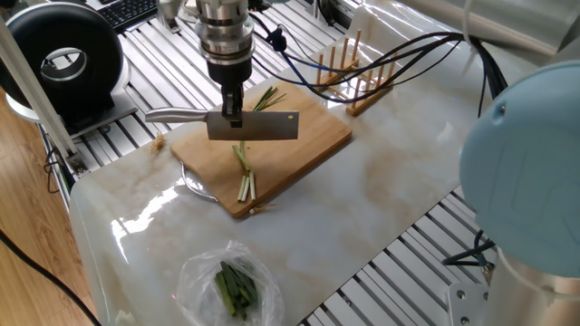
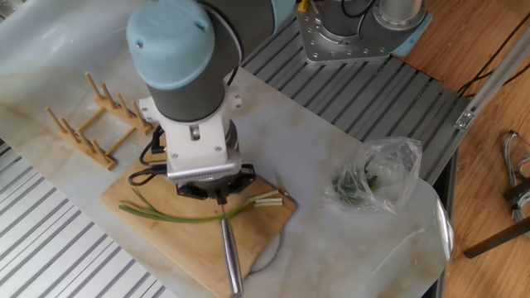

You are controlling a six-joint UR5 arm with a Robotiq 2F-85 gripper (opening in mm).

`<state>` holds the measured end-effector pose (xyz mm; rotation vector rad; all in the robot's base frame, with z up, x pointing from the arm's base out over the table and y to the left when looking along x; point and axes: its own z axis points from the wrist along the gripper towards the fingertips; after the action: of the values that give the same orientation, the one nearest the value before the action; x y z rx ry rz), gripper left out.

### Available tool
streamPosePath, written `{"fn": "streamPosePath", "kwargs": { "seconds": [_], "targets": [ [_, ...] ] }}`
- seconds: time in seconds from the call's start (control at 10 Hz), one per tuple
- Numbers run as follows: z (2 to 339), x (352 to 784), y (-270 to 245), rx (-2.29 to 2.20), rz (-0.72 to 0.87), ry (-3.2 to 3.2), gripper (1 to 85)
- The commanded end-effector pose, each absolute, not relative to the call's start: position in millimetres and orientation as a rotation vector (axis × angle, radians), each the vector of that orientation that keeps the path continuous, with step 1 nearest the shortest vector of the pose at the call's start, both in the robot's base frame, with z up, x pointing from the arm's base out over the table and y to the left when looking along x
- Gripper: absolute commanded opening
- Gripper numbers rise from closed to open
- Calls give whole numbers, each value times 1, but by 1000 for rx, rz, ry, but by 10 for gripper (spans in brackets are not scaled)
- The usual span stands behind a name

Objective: Chop the green garlic

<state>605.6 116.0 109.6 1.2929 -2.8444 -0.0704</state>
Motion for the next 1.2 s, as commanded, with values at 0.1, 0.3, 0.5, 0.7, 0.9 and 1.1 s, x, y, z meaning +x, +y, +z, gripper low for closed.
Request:
{"fn": "streamPosePath", "kwargs": {
  "seconds": [0.1, 0.3, 0.5, 0.7, 0.9, 1.1],
  "targets": [
    [104, 613, 118, 1330, -95, -2852, 13],
    [93, 622, 118, 1338, -79, -2865, 13],
    [89, 623, 109, 1371, -22, -2835, 13],
    [84, 623, 114, 1377, -50, -2834, 13],
    [83, 623, 115, 1377, -57, -2836, 13],
    [83, 622, 117, 1381, -74, -2832, 13]
  ]
}}
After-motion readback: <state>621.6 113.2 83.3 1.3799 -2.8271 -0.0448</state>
